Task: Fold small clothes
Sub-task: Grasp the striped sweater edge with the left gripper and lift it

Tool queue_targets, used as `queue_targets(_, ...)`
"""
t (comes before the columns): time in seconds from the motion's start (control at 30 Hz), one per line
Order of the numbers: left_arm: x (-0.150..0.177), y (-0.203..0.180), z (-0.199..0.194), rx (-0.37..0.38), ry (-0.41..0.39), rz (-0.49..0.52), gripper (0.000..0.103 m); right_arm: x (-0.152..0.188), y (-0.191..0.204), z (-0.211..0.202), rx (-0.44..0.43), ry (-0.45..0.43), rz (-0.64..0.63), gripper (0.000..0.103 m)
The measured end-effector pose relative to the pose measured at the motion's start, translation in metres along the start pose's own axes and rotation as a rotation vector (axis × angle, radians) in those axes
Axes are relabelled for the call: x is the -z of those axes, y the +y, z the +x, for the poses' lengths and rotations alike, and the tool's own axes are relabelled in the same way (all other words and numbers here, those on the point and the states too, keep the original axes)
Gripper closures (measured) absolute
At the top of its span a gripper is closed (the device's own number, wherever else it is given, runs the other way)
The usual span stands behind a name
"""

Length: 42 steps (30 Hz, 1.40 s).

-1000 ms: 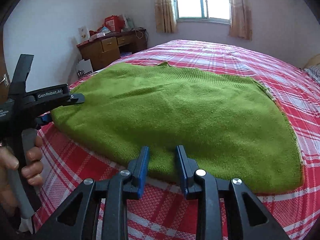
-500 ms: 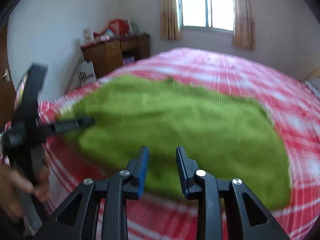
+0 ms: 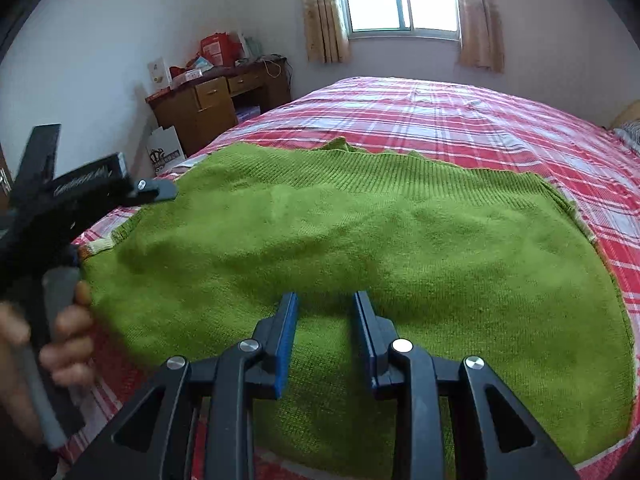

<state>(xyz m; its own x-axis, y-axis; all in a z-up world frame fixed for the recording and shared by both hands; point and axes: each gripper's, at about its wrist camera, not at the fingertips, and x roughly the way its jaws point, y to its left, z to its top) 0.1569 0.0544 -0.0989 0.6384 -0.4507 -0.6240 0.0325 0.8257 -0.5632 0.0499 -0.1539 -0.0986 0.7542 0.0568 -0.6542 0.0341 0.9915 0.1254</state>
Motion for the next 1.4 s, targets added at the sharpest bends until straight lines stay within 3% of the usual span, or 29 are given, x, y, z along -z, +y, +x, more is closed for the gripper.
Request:
queue_targets(0.13, 0.004, -0.011, 0.006, -0.032, 0.011, 0.064, 0.018, -0.001, 0.005, 0.002, 0.019, -0.003, -0.02, 0.073)
queue_targets(0.3, 0.005, -0.015, 0.005, -0.142, 0.033, 0.103, 0.062, -0.001, 0.003, 0.001, 0.006, -0.009, -0.012, 0.072)
queue_targets(0.4, 0.003, -0.016, 0.002, -0.129, 0.045, 0.077, 0.078, 0.0, 0.001, 0.0, -0.003, -0.012, -0.004, 0.072)
queue_targets(0.47, 0.003, -0.022, 0.001, -0.151, 0.041, 0.109, 0.083, 0.0, 0.001, 0.0, -0.005, -0.013, -0.003, 0.072)
queue_targets(0.67, 0.015, -0.068, -0.012, -0.234, -0.058, 0.289, 0.086, 0.001, -0.007, -0.001, -0.047, -0.022, 0.037, 0.072)
queue_targets(0.8, 0.034, -0.111, -0.019, -0.237, -0.123, 0.471, 0.087, 0.003, -0.014, -0.003, -0.078, -0.032, 0.075, 0.072)
queue_targets(0.93, 0.053, -0.134, -0.008, -0.216, -0.107, 0.591, 0.087, 0.005, -0.022, -0.007, -0.095, -0.051, 0.12, 0.072)
queue_targets(1.1, 0.072, -0.133, 0.018, -0.228, -0.046, 0.641, 0.087, 0.009, -0.039, -0.012, -0.12, -0.079, 0.225, 0.072)
queue_targets(1.4, 0.077, -0.124, 0.007, -0.172, -0.075, 0.608, 0.087, -0.016, -0.066, -0.005, -0.279, -0.017, 0.327, 0.072)
